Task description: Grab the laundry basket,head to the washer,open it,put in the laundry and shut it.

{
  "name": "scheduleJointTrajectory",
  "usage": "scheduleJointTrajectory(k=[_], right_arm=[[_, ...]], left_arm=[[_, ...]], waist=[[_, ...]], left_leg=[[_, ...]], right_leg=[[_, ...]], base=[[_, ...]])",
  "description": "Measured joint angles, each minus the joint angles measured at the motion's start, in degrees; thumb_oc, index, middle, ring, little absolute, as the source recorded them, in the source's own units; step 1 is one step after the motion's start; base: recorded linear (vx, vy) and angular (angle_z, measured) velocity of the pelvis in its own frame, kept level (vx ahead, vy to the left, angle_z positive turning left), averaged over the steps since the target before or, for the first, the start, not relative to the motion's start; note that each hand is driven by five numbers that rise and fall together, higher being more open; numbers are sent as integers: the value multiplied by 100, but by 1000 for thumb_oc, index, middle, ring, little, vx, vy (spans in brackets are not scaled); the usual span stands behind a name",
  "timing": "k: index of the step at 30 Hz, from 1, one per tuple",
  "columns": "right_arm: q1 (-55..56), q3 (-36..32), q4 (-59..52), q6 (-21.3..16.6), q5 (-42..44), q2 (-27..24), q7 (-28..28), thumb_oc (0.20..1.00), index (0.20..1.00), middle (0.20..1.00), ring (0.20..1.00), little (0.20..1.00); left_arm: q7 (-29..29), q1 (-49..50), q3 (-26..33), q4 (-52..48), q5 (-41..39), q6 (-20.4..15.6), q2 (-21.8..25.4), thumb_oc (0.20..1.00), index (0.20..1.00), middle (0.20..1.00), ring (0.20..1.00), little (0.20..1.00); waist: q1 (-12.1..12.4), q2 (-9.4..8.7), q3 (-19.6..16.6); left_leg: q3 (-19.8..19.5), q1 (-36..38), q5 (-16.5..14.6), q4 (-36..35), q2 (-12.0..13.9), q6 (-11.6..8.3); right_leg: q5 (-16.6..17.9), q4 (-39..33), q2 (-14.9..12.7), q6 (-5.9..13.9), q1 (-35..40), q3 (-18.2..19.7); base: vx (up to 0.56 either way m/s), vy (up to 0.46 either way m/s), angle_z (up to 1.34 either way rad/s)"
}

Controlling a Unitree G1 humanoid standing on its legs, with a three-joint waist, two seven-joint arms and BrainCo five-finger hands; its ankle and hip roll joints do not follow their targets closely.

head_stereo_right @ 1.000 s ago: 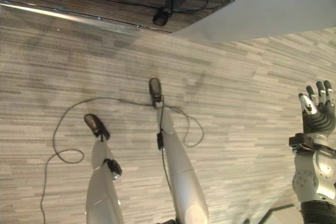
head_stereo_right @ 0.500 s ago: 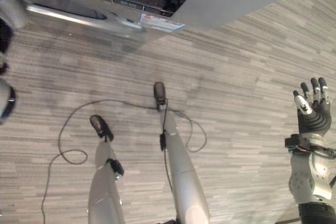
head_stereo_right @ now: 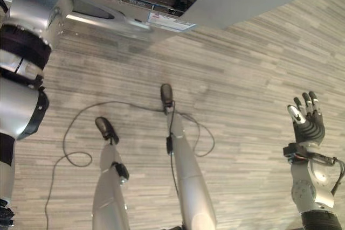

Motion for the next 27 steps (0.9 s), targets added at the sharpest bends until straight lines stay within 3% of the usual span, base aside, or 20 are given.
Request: scheduleJointTrajectory(k=[1,4,11,16,18,19,23,25,27], right_arm=[[1,-4,-3,-23,2,-4,69,1000,1000,1000,1000,1000],[167,-4,-54,-52,4,214,126,1000,1000,1000,1000,1000],[487,-129,-140,-44,-7,472,209,1000,1000,1000,1000,1000],[578,-237,-165,-39,-35,474,310,1000,1000,1000,1000,1000],[614,-264,-217,-33,-69,504,328,1000,1000,1000,1000,1000],[667,-317,-178,12,-206,700,323,1000,1000,1000,1000,1000],[658,-293,87,12,-355,1002,345,1000,1000,1000,1000,1000],[773,-43,489,156,-471,1125,366,1000,1000,1000,1000,1000],[861,-30,673,199,-551,1171,433,1000,1000,1000,1000,1000]], left_arm=[[64,140,77,3,-114,-30,-73,1000,1000,1000,1000,1000],[163,1756,1422,-1079,-781,-333,79,1000,1000,1000,1000,1000],[144,4319,1970,-2769,-567,-561,104,1000,1000,1000,1000,1000],[86,5138,2118,-3252,-317,-557,-100,1000,1000,1000,1000,1000],[22,5649,2463,-3851,-314,-563,-214,1000,1000,1000,1000,1000],[-157,6392,2773,-4371,-326,-652,-632,1000,1000,1000,1000,1000],[-382,7321,2824,-4623,-336,-657,-1066,1000,1000,1000,1000,1000],[-575,8138,2834,-4695,-390,-669,-1432,1000,1000,1000,1000,1000],[-745,8701,2837,-4730,-447,-679,-1407,1000,1000,1000,1000,1000]], waist=[[15,14,-7],[11,105,-54],[101,144,-75],[243,204,-125],[254,206,-126],[319,234,-131],[428,293,-181],[624,375,-275],[637,447,-418]], left_leg=[[-23,33,0,3,-11,1],[-23,162,-8,6,-17,14],[-101,334,-24,3,-65,41],[-157,445,-56,5,-116,92],[-142,485,-58,5,-129,95],[-158,704,-81,-7,-118,122],[-206,1187,-215,49,-127,151],[-243,1802,-286,-31,-137,188],[-270,2091,-378,-37,-175,266]], right_leg=[[-14,40,6,14,44,-22],[-46,66,-22,54,145,-16],[-76,54,-40,68,360,-34],[-128,16,-100,132,529,-63],[-121,19,-112,124,556,-48],[-140,15,-109,137,785,-88],[-286,45,-153,183,1342,-169],[-386,-12,-163,231,1967,-208],[-504,-15,-205,280,2255,-227]], base=[[-46,53,8],[-40,61,0],[-25,58,3],[-11,48,6],[15,56,-2],[33,38,0],[60,65,5],[39,53,4],[39,58,7]])
